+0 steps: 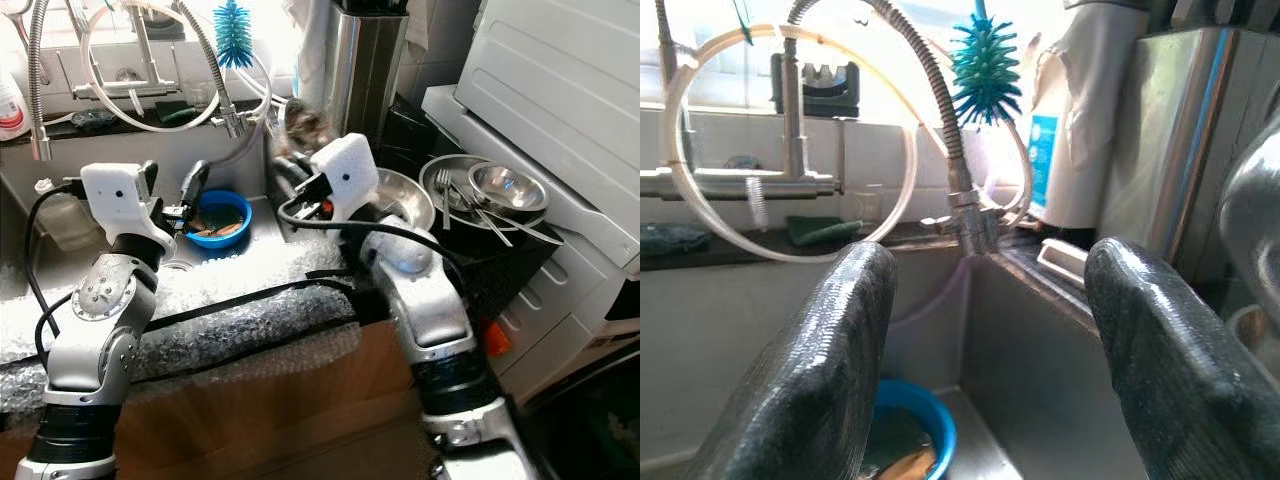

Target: Kitchen organization

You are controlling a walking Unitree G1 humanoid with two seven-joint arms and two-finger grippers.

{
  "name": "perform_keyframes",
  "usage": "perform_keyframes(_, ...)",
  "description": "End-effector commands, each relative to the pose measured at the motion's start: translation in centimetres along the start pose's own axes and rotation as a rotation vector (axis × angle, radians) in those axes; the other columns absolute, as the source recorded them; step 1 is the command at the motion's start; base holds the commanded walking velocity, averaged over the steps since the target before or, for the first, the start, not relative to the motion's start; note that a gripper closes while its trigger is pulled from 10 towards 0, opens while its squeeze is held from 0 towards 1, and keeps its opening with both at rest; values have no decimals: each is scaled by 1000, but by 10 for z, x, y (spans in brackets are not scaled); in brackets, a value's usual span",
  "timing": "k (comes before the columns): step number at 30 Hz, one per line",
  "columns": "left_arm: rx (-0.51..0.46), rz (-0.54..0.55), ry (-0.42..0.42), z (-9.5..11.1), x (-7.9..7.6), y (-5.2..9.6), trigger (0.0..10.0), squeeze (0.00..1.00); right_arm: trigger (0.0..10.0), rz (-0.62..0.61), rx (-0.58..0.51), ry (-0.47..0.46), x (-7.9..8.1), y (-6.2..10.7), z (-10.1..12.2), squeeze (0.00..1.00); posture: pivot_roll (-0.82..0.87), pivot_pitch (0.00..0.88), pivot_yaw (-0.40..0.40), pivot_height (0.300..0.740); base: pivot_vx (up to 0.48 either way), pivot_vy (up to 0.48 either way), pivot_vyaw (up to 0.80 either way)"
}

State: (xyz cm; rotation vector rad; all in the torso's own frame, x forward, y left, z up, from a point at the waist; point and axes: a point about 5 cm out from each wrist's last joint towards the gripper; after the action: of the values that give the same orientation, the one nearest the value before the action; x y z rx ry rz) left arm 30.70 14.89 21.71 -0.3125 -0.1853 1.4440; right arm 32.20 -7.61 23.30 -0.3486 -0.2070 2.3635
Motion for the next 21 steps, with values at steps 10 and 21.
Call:
perform_keyframes(10, -23, 29, -160, 3, 15, 4, 10000, 0, 10000, 93, -117, -309, 1, -27, 0, 0, -61, 0, -73, 740, 0, 0, 0)
perform_keyframes(21, -9, 67, -197, 2, 24, 9, 10000, 0, 10000, 104, -11, -392, -11, -55, -17, 0, -45, 0, -83, 740, 0, 0, 0)
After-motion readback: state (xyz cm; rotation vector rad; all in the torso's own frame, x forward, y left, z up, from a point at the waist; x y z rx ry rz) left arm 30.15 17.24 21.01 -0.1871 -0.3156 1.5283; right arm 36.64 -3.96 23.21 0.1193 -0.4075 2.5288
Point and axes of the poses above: a point about 5 cm out from each wrist's last joint towards the gripper, its own y axis pointing back from the gripper into the wrist, its own z axis along the axis of the wrist's last joint, x = y × z, and after that the axes turned 4 degrees about y, right-handed
